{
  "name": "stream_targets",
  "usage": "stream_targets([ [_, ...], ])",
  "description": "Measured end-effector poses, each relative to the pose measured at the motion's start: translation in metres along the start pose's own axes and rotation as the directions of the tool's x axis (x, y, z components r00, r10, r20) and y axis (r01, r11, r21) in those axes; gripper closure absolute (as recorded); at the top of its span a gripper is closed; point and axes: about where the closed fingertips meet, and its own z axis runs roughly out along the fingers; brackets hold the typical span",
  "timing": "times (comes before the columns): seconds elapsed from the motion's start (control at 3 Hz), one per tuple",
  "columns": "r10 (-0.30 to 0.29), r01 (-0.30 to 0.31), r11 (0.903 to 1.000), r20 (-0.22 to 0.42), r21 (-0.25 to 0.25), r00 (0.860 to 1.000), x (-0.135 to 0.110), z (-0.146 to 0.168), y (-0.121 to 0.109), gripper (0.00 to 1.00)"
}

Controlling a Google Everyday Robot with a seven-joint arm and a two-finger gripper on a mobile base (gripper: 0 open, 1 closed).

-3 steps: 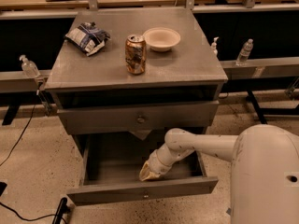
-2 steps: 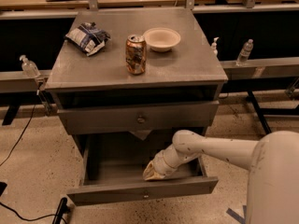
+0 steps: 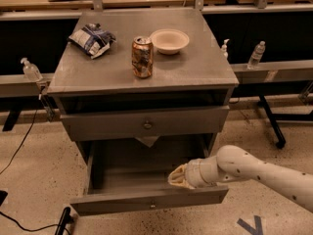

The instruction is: Open middle drawer

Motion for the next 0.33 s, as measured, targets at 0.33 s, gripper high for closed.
stream_targets([
  [0.33, 0.016, -0.016, 0.9998, -0.002, 0.015, 1.000, 0.0073, -0.0074, 0.0019, 0.84],
])
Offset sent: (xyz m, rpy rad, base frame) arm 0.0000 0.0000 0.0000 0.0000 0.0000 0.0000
